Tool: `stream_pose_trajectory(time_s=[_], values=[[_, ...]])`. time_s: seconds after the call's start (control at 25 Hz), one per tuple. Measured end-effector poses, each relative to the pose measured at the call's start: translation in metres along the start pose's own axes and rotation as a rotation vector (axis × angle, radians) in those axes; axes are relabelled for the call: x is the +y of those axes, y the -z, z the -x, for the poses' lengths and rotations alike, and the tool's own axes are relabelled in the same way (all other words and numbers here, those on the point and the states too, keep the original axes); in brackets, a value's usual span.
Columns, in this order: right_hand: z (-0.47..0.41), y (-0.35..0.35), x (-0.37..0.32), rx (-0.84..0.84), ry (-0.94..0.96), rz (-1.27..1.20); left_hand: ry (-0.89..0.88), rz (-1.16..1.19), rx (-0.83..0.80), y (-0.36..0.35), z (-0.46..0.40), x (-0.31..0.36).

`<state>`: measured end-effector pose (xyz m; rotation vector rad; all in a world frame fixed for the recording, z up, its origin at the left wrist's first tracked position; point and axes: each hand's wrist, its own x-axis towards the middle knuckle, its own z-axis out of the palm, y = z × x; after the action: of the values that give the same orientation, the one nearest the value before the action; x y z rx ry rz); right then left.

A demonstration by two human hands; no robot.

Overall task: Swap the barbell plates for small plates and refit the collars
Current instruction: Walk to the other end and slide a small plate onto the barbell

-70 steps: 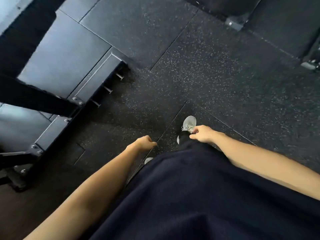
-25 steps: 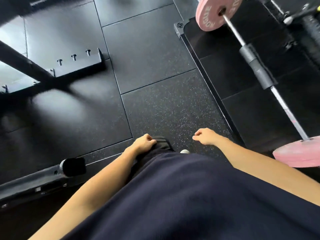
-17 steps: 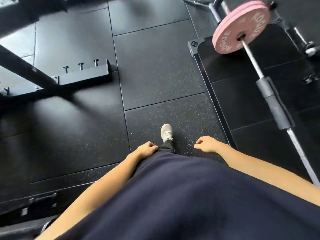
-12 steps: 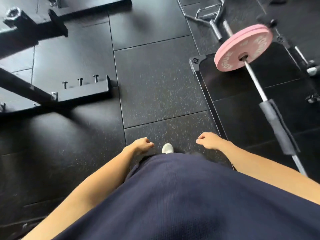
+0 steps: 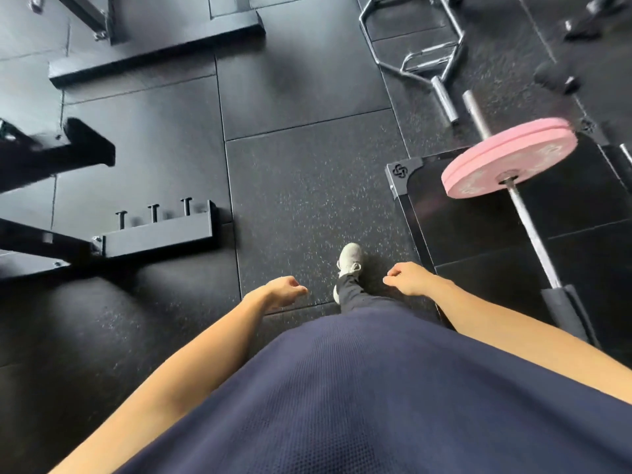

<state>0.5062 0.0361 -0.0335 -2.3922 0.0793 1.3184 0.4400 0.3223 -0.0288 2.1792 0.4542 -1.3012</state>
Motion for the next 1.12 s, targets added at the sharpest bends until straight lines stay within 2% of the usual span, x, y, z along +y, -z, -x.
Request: stream_pose_trajectory(time_s=[0.16,0.32,0.56,0.72,0.92,1.12], values=[[-0.069,0.106,-0.056,-0.011,0.021,0.059,0.029,0.012,0.073,0.098,-0.048,0.042],[-0.127,0.19,-0.125,-0.031,0.054,0.127,0.036,0.142,0.221,0.177,-0.084,0.068],[-0.233,0.276,-0.219,-0.075,0.05,0.159,0.07,0.147,0.135,0.292,-0.172,0.089],[-0.311,0.348,-0.305,-0.055,0.016,0.164,0.039,0.125,0.095,0.431,-0.237,0.097],[-0.383,0.431,-0.421,0.024,0.075,0.219,0.018,0.157,0.204,0.587,-0.279,0.098],[-0.455,0.489,-0.542,-0.007,0.129,0.299,0.074,0.295,0.238,0.69,-0.322,0.084]])
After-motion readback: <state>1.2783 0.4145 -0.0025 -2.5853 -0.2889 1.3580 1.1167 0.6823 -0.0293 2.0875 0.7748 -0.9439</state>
